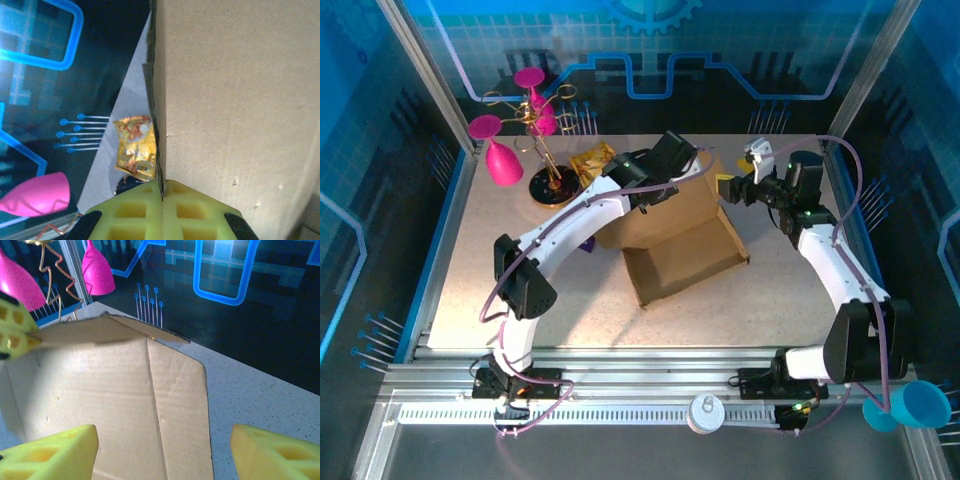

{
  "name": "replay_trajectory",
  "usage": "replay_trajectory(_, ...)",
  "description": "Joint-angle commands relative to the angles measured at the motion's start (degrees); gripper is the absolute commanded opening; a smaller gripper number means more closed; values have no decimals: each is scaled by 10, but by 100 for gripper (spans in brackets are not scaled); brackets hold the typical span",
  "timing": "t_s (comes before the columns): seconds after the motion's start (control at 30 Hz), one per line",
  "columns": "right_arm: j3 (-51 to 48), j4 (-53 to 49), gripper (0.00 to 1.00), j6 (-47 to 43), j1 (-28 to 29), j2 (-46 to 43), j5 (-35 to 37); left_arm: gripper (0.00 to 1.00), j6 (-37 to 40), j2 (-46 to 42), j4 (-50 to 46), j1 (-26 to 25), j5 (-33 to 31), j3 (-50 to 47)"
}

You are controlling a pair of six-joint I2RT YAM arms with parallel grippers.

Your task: Fold the paper box

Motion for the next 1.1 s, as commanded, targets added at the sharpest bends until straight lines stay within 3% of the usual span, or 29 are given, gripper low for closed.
replay_trajectory(0.0,31,-26,72,-78,-6,24,-42,0,60,-34,51,-2,-1,-6)
replay_trajectory(0.67,82,4,70,-118,-24,110,-32,0,115,-54,75,-4,63,-32)
replay_trajectory(0.83,87,6,61,-117,-14,120,-32,0,119,-60,80,-1,72,-42)
replay_trajectory(1.07,85,11,40,-106,-1,123,-33,0,112,-64,86,4,84,-50)
